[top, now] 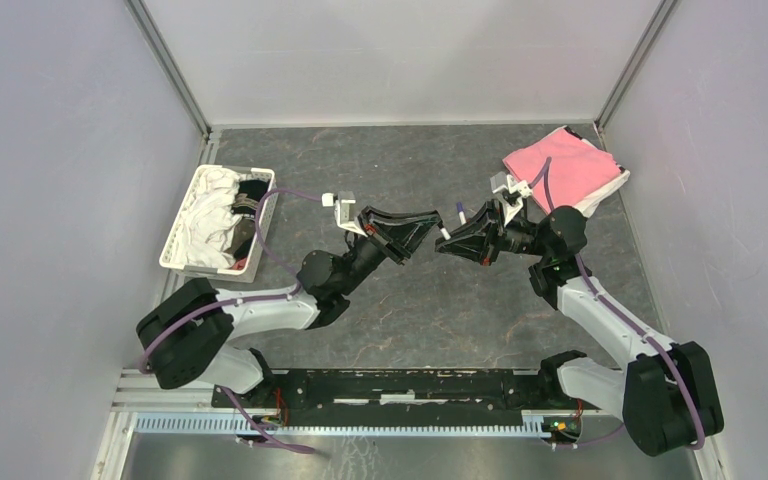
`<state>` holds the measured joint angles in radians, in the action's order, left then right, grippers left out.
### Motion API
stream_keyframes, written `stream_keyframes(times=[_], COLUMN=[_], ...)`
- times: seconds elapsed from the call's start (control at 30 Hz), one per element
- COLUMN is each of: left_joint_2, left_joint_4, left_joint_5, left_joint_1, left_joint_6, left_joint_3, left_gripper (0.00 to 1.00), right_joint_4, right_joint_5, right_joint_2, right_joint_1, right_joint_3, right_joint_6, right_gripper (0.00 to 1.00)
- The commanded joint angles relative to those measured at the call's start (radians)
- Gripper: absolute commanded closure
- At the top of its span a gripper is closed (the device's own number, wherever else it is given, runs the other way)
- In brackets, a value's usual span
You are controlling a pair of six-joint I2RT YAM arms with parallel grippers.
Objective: Insert the pens into the pen caps
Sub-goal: Insert the pen cap onto the pen.
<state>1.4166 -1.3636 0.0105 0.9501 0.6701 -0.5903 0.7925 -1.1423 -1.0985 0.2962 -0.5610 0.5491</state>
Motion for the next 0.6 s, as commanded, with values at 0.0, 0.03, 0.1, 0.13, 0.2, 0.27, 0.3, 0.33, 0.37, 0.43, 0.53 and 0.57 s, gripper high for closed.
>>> stream_keyframes(times=[0.0,0.03,0.1,0.13,0.2,0.27,0.3,0.33,0.37,0.43,0.53,0.57], left_joint_2=[0.014,0.016,0.022,0.025,0.035,0.043,0.046,0.049,0.053,0.059,0.065,0.065], left_joint_4=[-0.038,-0.037,-0.031,-0.028,-0.012,-0.006,-0.007,-0.007,-0.008,-0.009,0.004,0.021], left_joint_5=[-0.046,-0.052,-0.064,-0.070,-0.089,-0.114,-0.126,-0.136,-0.149,-0.174,-0.214,-0.227], left_joint_1=[-0.003,-0.002,-0.002,-0.002,-0.003,-0.001,-0.001,-0.001,-0.001,-0.001,0.000,0.000], left_joint_6=[0.039,0.040,0.042,0.042,0.044,0.045,0.045,0.044,0.041,0.025,-0.004,-0.016], left_joint_3=[-0.026,-0.026,-0.025,-0.024,-0.023,-0.019,-0.015,-0.013,-0.006,0.004,0.005,-0.001], left_gripper=[0.98,0.98,0.98,0.98,0.98,0.98,0.98,0.98,0.98,0.98,0.98,0.98], right_joint_4=[0.048,0.053,0.065,0.069,0.076,0.084,0.094,0.116,0.144,0.243,0.301,0.301], right_joint_5=[0.014,0.015,0.015,0.017,0.020,0.024,0.027,0.030,0.034,0.042,0.046,0.046], right_joint_2=[-0.008,-0.008,-0.011,-0.012,-0.014,-0.014,-0.016,-0.018,-0.020,-0.031,-0.041,-0.044], right_joint_1=[-0.005,-0.004,-0.004,-0.003,-0.004,-0.004,-0.006,-0.006,-0.005,-0.008,-0.007,-0.009], right_joint_3=[-0.047,-0.047,-0.047,-0.045,-0.043,-0.039,-0.036,-0.030,-0.023,0.004,0.026,0.031], right_joint_6=[0.013,0.018,0.027,0.032,0.034,0.037,0.047,0.062,0.090,0.153,0.179,0.173], right_gripper=[1.00,1.00,1.00,1.00,1.00,1.00,1.00,1.00,1.00,1.00,1.00,1.00])
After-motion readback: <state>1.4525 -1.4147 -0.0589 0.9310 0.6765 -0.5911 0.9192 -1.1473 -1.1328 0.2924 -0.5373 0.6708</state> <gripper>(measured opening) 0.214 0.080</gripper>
